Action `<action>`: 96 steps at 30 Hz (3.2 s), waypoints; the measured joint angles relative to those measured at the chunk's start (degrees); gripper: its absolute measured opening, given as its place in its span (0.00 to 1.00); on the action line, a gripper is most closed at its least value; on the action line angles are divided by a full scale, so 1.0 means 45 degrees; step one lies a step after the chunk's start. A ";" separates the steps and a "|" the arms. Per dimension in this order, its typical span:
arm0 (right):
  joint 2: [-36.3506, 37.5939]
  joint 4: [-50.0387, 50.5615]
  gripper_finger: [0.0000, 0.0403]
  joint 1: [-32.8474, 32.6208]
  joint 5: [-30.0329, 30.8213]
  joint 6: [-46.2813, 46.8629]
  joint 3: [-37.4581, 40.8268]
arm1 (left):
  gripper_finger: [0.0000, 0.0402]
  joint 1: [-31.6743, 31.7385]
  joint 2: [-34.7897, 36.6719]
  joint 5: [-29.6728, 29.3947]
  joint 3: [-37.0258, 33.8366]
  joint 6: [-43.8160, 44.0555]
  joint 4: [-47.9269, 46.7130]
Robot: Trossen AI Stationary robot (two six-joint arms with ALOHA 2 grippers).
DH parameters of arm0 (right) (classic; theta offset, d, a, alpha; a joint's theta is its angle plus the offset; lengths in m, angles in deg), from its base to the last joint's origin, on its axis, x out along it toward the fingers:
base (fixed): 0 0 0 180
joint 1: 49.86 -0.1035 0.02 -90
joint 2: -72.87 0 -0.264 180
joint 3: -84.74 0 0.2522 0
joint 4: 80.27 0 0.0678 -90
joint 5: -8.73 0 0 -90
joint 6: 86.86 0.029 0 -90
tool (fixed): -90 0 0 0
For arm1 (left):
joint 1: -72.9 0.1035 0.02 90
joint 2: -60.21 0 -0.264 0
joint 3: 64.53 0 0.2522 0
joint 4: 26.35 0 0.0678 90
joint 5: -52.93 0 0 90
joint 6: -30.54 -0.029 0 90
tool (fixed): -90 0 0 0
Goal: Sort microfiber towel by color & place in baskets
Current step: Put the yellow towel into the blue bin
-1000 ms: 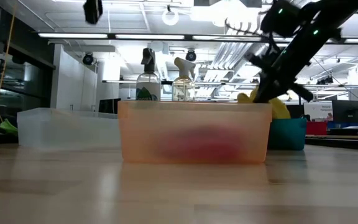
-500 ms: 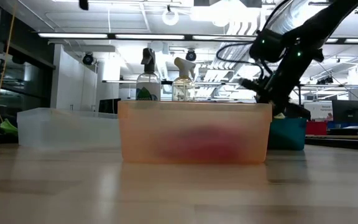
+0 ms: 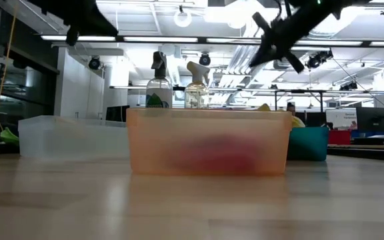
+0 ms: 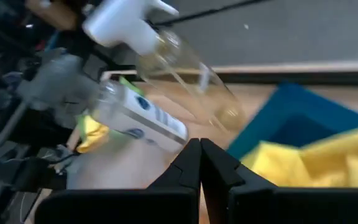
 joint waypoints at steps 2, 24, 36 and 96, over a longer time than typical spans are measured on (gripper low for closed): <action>-0.0037 0.0134 0.01 0.0065 -0.0085 -0.0590 -0.0421 | 0.10 0.0253 -0.0179 0.0292 0.0026 0.0079 -0.0254; -0.0073 0.1185 0.55 0.0883 -0.0099 -0.4231 -0.1224 | 0.52 0.4035 -0.6673 -0.1626 0.2589 0.2569 -1.0964; -0.0073 0.1557 0.55 0.0905 -0.0214 -0.4331 -0.1224 | 0.52 0.6050 -0.7096 -0.0150 0.0668 0.0296 -0.8532; -0.1003 -0.7079 0.55 -0.4153 -0.2134 -0.8453 -0.1224 | 0.00 -0.0637 -0.8823 0.4670 1.4863 -0.0111 -0.3603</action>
